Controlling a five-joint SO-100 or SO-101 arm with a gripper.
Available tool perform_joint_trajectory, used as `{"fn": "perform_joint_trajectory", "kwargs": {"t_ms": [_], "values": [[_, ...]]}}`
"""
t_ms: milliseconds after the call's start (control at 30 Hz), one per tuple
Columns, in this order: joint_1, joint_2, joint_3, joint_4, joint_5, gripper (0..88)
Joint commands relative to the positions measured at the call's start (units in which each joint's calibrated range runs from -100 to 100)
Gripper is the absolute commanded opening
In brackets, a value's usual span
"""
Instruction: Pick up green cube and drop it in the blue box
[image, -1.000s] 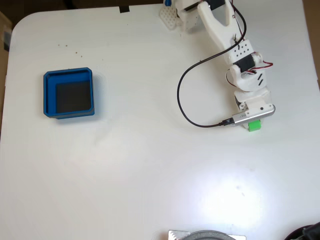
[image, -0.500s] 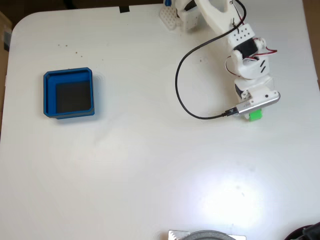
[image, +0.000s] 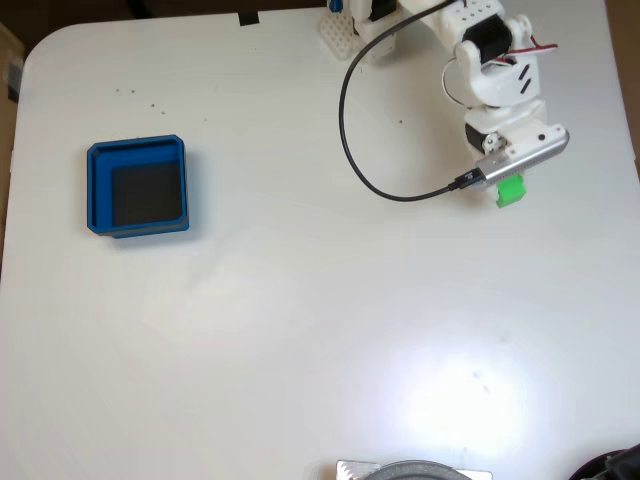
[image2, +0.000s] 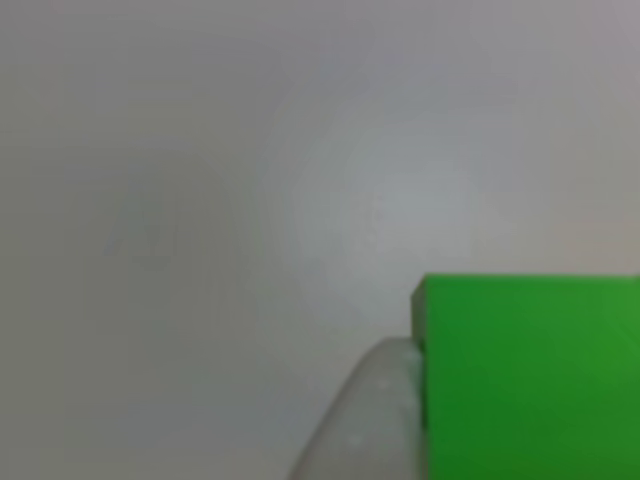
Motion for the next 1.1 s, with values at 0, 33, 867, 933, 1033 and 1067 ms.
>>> {"fn": "perform_joint_trajectory", "kwargs": {"t_ms": [0,33,867,933,1033,1067], "values": [[0.45,-8.69,-2.57,4.32,0.15,2.0],[0.45,-9.70,-2.57,5.37,0.20,2.0],[26.41,-15.55,-2.84,13.04,5.23,2.0],[29.08,-15.30,-2.75,13.04,5.23,2.0],[32.74,-15.22,-2.66,13.04,5.23,2.0],[33.74,-15.13,-2.66,13.04,5.23,2.0]]}}
